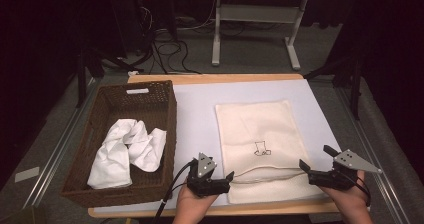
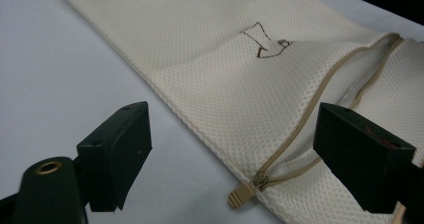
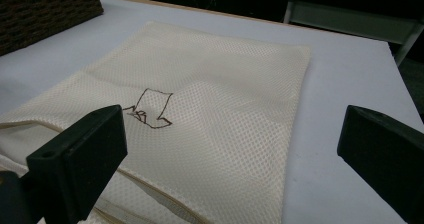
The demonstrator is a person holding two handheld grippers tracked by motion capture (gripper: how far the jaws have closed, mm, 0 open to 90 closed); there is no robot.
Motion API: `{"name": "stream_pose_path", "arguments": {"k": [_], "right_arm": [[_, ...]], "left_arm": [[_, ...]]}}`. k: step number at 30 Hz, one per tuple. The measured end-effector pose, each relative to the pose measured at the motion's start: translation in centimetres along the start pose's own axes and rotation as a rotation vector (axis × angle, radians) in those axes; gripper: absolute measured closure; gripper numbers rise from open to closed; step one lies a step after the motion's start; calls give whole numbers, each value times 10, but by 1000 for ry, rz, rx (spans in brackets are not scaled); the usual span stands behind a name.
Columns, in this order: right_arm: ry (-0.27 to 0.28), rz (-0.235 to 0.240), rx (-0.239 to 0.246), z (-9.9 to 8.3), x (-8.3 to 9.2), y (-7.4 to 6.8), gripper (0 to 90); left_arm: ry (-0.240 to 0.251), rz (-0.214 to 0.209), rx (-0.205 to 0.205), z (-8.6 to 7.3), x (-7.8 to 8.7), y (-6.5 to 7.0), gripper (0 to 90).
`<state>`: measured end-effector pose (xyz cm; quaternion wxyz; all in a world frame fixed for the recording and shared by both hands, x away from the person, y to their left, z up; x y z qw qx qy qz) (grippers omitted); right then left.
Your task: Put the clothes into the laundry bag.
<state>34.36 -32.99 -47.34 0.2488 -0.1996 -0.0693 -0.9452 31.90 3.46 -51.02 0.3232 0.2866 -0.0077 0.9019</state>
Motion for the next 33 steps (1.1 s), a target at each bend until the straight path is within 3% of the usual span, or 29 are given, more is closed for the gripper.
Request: {"name": "stream_pose_path", "arguments": {"k": [5,6,10,13,14,16,21,26,33], "right_arm": [[1,3,4,0,0,1,2],[-2,4,0,0,-1,0,2],[-5,6,8,-1,-1,0,2],[-4,8,7,-1,-1,0,2],[-5,7,5,-1,-1,0,2],[-10,4,-1,-1,-1,0,2],[-8,4,1,-1,-2,0,2],[-9,3,-9,-1,-1,0,3],[-11,5,-8,-2,-2,0,3]], "left_arm": [[-69,-17,-25,-7,-11,4,272],[-84,-29,-49,-10,-13,8,376],[-120,-57,-73,-15,-16,15,480],[-146,-48,-106,-17,-17,18,579],[-165,-18,-136,-20,-19,21,596],[-165,-4,-144,-21,-19,20,648],[-167,-7,-153,-21,-18,20,759],[-165,-6,-167,-19,-19,21,786],[-152,30,-107,-14,-17,2,788]]}}
Point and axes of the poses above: each handheld gripper's, and its own axes: x roughly backward along the jaws, z roughly out of its top, y roughly to its right, the point moved 2 cm from there along -x, roughly forward along the jaws
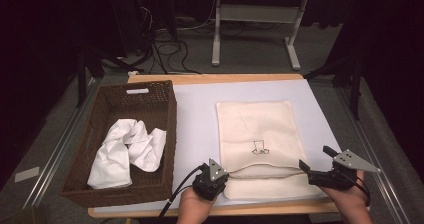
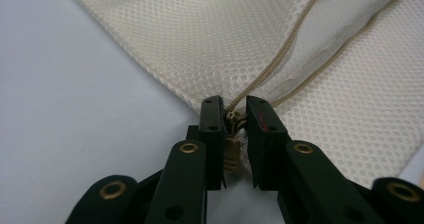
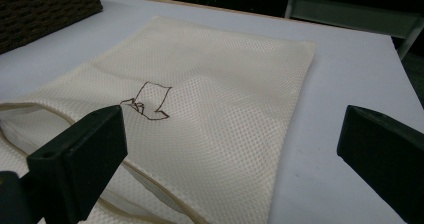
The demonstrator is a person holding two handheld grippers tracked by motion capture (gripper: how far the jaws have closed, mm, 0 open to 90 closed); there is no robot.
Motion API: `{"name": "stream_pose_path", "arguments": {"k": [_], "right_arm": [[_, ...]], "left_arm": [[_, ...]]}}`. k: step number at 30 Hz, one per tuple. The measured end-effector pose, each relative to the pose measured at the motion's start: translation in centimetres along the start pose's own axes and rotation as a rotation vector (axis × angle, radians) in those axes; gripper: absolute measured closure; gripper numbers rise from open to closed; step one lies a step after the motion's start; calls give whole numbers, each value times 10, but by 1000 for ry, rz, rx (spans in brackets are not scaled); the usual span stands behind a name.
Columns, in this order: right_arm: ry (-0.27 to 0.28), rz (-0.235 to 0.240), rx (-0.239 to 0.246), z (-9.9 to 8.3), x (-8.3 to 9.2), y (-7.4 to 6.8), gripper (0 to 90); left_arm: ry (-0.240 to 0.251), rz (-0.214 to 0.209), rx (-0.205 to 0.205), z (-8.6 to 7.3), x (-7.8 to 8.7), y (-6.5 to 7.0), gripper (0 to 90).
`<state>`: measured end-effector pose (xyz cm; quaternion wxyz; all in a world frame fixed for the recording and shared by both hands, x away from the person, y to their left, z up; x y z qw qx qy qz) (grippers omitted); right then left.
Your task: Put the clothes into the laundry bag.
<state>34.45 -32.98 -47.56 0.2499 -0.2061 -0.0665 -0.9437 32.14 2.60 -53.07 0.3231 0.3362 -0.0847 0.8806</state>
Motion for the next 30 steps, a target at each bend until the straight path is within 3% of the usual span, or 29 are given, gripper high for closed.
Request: {"name": "stream_pose_path", "arguments": {"k": [6,11,18,22,26,28,30], "right_arm": [[0,6,7,0,-1,0,3],[-8,2,3,-1,-2,-1,3],[-15,4,3,-2,-3,-1,3],[-21,6,2,-2,-6,0,11],[-51,2,-10,-4,-13,3,42],[-72,-2,-12,-3,-20,6,85],[-85,5,-29,0,-28,10,198]], "left_arm": [[0,12,49,1,0,-14,785],[4,37,125,2,3,-30,781],[18,70,149,3,2,-33,753],[40,61,172,3,6,-31,608],[61,20,181,5,11,-28,479],[92,10,185,6,15,-25,447],[111,-15,191,6,17,-24,374]]}}
Point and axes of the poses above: each handheld gripper's, and its own axes: x roughly backward along the jaws, z roughly out of its top, y roughly to its right, the point moved 2 cm from there along -x, roughly forward along the jaws
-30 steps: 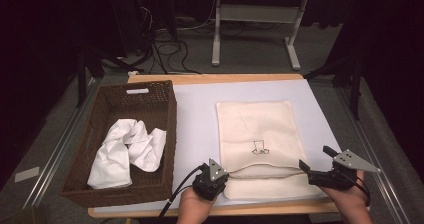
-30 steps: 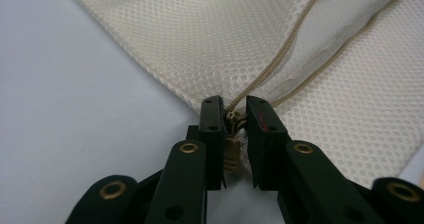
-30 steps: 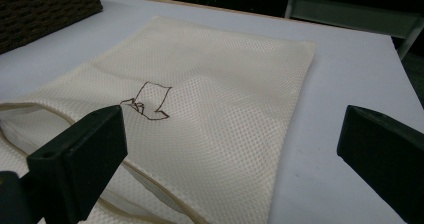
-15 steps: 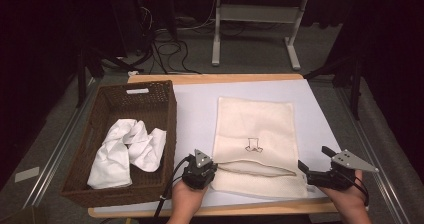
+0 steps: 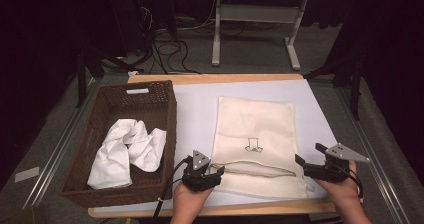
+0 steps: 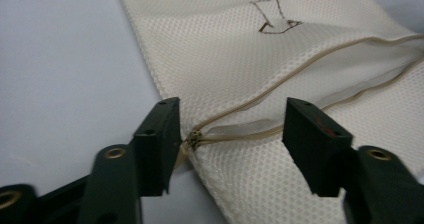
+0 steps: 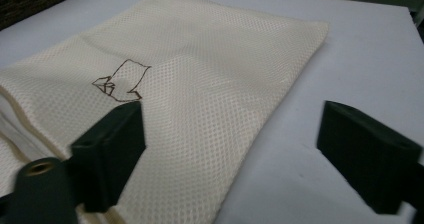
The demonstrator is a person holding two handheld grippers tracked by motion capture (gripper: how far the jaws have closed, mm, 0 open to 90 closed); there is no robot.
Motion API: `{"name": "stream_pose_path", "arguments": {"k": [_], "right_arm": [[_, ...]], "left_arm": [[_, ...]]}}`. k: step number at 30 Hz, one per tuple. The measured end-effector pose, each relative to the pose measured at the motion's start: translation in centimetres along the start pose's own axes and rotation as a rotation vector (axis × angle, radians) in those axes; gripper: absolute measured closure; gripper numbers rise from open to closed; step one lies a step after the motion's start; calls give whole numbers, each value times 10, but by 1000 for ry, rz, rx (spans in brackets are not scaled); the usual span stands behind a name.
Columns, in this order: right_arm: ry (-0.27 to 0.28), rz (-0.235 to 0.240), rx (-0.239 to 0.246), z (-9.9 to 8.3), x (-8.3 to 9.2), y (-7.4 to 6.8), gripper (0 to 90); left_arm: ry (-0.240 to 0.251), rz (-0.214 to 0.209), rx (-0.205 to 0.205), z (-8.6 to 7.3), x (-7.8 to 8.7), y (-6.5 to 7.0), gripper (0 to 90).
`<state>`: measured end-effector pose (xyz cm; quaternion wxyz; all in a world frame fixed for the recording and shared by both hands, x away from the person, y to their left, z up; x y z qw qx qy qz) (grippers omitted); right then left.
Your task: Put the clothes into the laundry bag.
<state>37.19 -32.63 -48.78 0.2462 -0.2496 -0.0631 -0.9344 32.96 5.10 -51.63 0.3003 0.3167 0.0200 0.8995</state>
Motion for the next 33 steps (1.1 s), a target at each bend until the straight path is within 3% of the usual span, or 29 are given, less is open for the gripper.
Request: {"name": "stream_pose_path", "arguments": {"k": [1,2,3,4,5,6,8,11,12,13,15,19,20,21,22,23,26,28,29,33], "right_arm": [[-10,5,-10,4,-7,3,257],[-10,5,-10,4,-7,3,257],[-42,-2,-20,8,-18,9,313],[-42,-2,-20,8,-18,9,313],[-60,-24,-35,13,-30,18,350],[-74,-23,-40,15,-35,22,374],[-90,-23,-59,17,-41,26,379],[-141,-51,-108,23,-69,43,402],[-141,-51,-108,23,-69,43,402],[-191,-63,-128,24,-85,49,406],[-218,-68,-144,24,-95,51,426],[-262,-75,-134,26,-109,51,426],[-263,-90,-96,26,-115,47,525],[-263,-94,-83,27,-115,45,641],[-263,-94,-83,27,-115,45,641],[-260,-82,-52,26,-114,43,837],[-253,-102,-34,26,-110,44,872],[-244,-122,-45,23,-105,50,876],[-230,-151,-77,18,-95,61,876],[-217,-165,-103,10,-82,71,872]], "left_arm": [[7,-7,-6,0,1,1,347],[15,-11,-12,0,2,1,347],[12,-29,-3,-1,3,2,355],[12,-29,-3,-1,3,2,388],[14,-39,-1,-1,4,1,391],[18,-26,-17,-2,5,2,391],[17,-23,-25,-3,4,3,391],[-11,-28,-55,-6,0,9,380],[-11,-28,-55,-6,0,9,380],[-23,-37,-60,-6,-2,10,379],[-26,-46,-82,-6,-3,14,376],[-24,-36,-95,-5,-2,15,363],[-25,-40,-94,-4,-1,14,364],[-17,-46,-81,-3,1,12,364],[-17,-46,-81,-3,1,12,363],[-12,-42,-80,-2,1,11,364],[-7,-43,-66,-2,1,10,364],[-16,-39,-64,-2,0,9,364],[-25,-36,-53,-4,-2,10,363],[-39,-45,-46,-5,-5,11,364]]}}
Point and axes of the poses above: each handheld gripper's, and its own axes: x roughly backward along the jaws, z roughly out of its top, y roughly to its right, the point moved 2 cm from there along -x, roughly forward along the jaws
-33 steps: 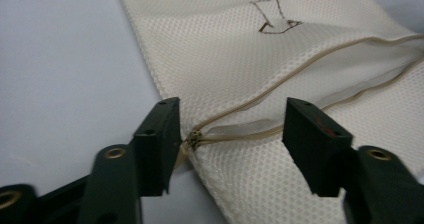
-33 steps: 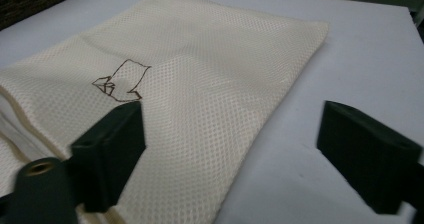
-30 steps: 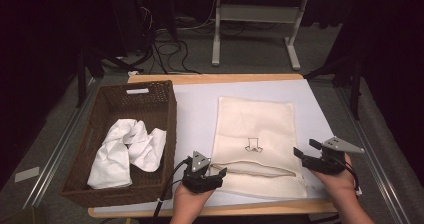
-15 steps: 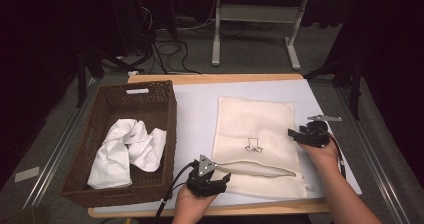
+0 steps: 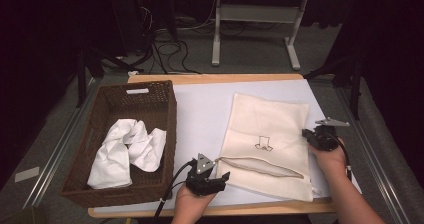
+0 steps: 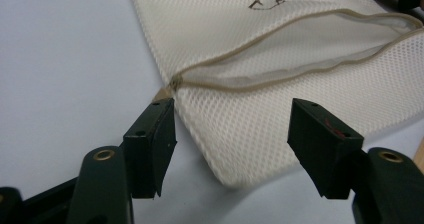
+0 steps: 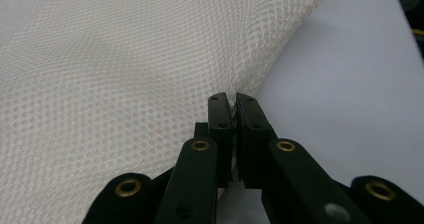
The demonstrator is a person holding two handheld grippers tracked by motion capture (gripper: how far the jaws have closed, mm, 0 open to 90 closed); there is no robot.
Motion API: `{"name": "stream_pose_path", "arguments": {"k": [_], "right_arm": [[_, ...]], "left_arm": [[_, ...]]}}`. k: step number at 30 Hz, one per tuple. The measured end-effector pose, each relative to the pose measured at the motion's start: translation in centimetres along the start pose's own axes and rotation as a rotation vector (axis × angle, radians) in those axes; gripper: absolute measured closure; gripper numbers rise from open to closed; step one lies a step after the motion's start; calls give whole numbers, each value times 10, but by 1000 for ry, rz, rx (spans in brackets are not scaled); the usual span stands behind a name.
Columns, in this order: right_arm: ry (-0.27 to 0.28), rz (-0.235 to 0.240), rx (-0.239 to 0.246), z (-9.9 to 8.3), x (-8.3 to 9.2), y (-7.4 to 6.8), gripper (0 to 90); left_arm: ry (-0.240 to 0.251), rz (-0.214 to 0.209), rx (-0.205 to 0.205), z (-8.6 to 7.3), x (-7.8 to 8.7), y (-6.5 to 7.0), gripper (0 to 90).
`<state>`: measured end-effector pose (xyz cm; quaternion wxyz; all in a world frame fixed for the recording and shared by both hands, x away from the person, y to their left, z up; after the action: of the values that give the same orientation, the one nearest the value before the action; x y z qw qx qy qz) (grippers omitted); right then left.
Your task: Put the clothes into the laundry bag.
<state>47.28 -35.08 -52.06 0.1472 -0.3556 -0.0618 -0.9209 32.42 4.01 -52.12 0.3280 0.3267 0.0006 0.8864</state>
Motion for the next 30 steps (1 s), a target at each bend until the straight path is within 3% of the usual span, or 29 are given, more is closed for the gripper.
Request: {"name": "stream_pose_path", "arguments": {"k": [1,2,3,4,6,10,11,13,15,16,18,20,22,25,30], "right_arm": [[1,-26,7,-5,6,7,853],[1,-34,5,-7,8,10,796],[1,-34,5,-7,8,10,796],[7,-37,3,-9,10,10,685],[54,-24,28,-10,21,2,576],[110,6,63,-11,38,-9,492],[140,32,86,-14,50,-15,439],[154,41,91,-17,56,-18,423],[177,60,95,-23,68,-24,358],[186,65,96,-25,71,-25,305],[204,81,89,-32,83,-29,184],[206,79,90,-34,85,-30,167],[216,87,98,-40,93,-36,148],[218,93,107,-44,97,-41,121],[215,112,141,-45,97,-50,29]], "left_arm": [[-20,-11,-5,-1,-4,1,365],[-30,-8,-8,-2,-7,2,370],[-30,-8,-8,-2,-7,2,376],[-44,0,-10,-3,-9,2,376],[-84,21,-25,-6,-16,4,424],[-71,52,-38,-7,-16,4,527],[-66,52,-30,-7,-16,3,666],[-59,62,-30,-7,-17,1,776],[-60,68,-52,-5,-18,1,829],[-56,93,-69,-4,-18,1,846],[-41,146,-68,-1,-17,-4,848],[-21,177,-49,1,-14,-12,847],[-11,226,-73,1,-10,-18,834],[-6,217,-56,1,-9,-20,822],[13,207,-64,1,-7,-16,648]]}}
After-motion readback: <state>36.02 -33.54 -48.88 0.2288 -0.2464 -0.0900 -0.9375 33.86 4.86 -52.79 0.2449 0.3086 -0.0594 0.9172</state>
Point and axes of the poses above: each handheld gripper's, and its own axes: x roughly backward along the jaws, z roughly out of its top, y roughly to its right, the point moved 2 cm from there along -x, roughly forward along the jaws
